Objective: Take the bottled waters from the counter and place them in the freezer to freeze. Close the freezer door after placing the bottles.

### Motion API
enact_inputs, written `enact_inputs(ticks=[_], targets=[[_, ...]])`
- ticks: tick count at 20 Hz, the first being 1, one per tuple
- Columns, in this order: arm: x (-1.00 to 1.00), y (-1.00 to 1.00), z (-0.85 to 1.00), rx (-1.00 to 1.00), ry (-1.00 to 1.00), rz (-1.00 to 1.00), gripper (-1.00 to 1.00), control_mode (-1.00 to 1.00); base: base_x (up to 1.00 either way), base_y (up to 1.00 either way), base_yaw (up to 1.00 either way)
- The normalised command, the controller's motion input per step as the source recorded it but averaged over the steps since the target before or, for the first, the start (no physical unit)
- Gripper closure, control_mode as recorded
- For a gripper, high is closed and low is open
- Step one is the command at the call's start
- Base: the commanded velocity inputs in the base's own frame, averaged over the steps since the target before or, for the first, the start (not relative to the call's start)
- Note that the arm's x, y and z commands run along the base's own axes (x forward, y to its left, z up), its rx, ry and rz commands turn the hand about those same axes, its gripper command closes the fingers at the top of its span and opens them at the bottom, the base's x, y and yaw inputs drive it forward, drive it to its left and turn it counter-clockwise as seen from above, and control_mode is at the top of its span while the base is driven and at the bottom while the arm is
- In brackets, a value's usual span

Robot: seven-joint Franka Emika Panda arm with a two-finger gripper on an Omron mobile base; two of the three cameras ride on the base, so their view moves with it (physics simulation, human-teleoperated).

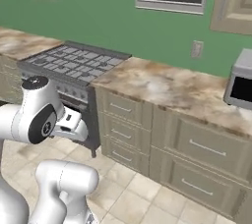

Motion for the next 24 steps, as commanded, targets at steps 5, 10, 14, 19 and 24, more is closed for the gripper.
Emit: enact_inputs(ticks=[5, 10, 14, 19, 24], targets=[[0.00, 0.00, 0.00, 0.00, 0.00, 0.00, -1.00, 1.00, 0.87, 0.53, 0.52], [0.00, 0.00, 0.00, 0.00, 0.00, 0.00, -1.00, 1.00, 0.86, 0.55, 0.60], [0.00, 0.00, 0.00, 0.00, 0.00, 0.00, -1.00, 1.00, 0.84, 0.46, 0.65], [0.00, 0.00, 0.00, 0.00, 0.00, 0.00, -1.00, 1.00, 0.76, 0.32, 0.72], [0.00, 0.00, 0.00, 0.00, 0.00, 0.00, -1.00, 1.00, 0.82, 0.03, 0.74]])
